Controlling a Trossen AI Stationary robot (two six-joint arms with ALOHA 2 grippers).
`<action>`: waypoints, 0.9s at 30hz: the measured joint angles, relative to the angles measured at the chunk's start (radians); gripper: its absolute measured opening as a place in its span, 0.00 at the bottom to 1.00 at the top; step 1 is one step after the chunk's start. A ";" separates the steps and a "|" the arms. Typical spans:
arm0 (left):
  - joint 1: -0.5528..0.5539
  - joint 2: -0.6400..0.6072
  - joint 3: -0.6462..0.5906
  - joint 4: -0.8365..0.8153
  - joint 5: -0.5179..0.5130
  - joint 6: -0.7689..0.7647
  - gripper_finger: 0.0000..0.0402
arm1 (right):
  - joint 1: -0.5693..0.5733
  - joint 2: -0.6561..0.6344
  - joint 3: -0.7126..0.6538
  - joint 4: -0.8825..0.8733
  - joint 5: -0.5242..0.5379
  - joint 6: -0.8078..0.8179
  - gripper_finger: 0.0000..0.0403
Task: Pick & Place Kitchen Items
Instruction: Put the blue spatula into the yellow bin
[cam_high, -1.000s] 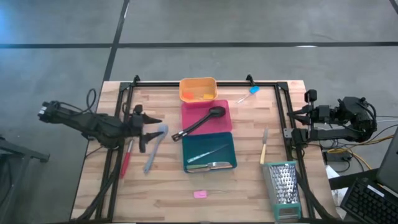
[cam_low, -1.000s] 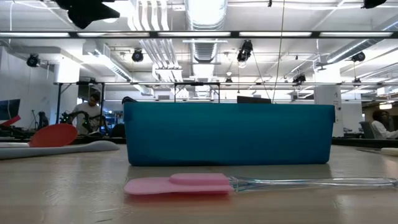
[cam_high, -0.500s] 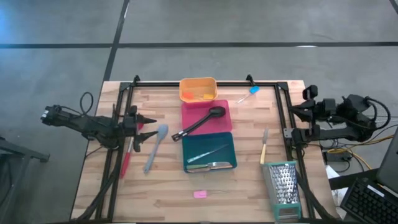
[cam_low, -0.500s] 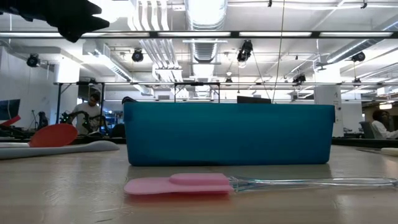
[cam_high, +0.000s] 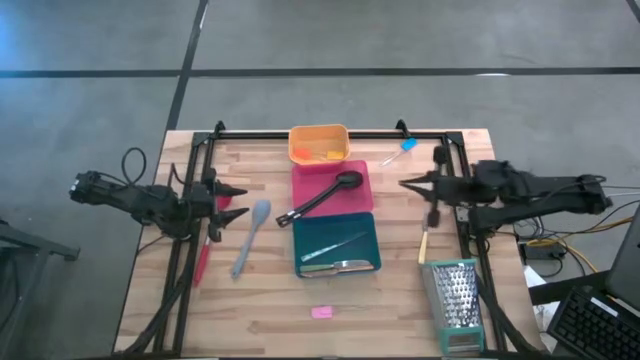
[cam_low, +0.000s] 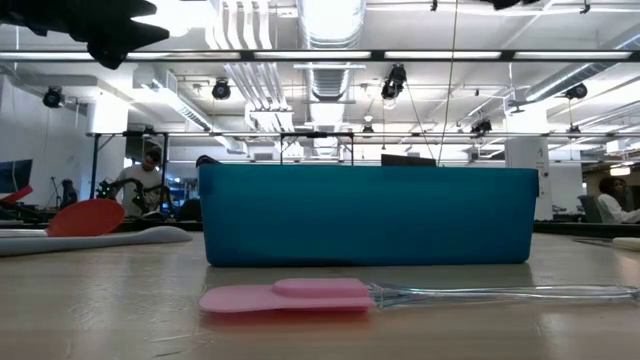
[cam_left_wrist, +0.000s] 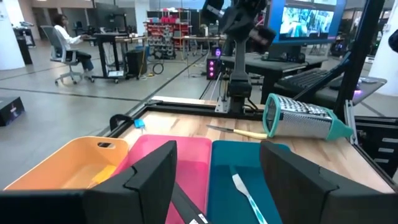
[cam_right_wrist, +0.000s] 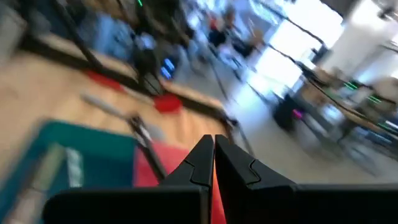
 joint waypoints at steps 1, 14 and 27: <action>0.000 0.000 0.000 0.001 0.000 0.000 0.58 | 0.000 0.026 0.009 -0.014 0.046 -0.024 0.02; 0.000 0.000 0.000 -0.001 0.000 -0.004 0.58 | 0.002 0.261 0.141 -0.825 0.174 0.253 0.02; 0.000 0.000 0.000 0.000 0.000 -0.008 0.58 | -0.013 0.348 0.203 -0.993 0.269 0.477 0.02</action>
